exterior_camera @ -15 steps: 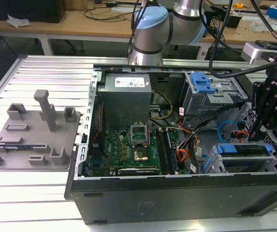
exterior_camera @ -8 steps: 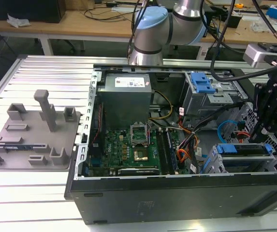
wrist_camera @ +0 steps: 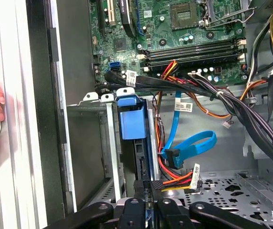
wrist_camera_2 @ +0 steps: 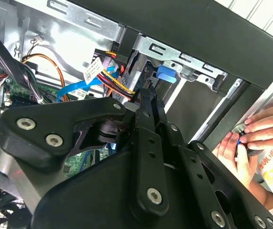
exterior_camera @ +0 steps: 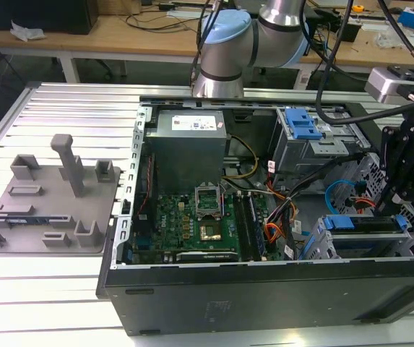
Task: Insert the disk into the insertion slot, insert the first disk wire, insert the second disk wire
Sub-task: 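Insert the first disk wire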
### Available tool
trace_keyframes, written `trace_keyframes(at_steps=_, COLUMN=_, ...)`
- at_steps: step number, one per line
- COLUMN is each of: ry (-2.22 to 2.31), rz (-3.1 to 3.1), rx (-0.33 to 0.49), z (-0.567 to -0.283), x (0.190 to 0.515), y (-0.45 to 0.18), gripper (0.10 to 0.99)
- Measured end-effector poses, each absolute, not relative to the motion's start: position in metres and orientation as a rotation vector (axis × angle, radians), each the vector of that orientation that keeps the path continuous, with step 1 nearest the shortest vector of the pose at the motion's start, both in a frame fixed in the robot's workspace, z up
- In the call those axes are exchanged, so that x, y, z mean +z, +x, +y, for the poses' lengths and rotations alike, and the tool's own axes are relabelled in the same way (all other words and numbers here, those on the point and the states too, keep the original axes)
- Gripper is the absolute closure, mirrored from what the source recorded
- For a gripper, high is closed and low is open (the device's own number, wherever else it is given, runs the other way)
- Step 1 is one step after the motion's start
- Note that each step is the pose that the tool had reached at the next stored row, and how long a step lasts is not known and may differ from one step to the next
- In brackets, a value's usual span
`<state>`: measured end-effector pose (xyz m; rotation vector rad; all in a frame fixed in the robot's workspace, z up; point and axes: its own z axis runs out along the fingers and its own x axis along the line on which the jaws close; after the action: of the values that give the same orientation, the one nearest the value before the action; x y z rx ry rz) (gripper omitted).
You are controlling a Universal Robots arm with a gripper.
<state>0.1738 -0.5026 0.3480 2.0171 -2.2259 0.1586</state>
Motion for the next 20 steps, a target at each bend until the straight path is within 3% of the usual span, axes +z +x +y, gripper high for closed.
trace_keyframes(at_steps=20, ry=2.02, rz=-2.223, rx=0.159, z=-0.5029, x=0.3444, y=0.1737, gripper=0.922)
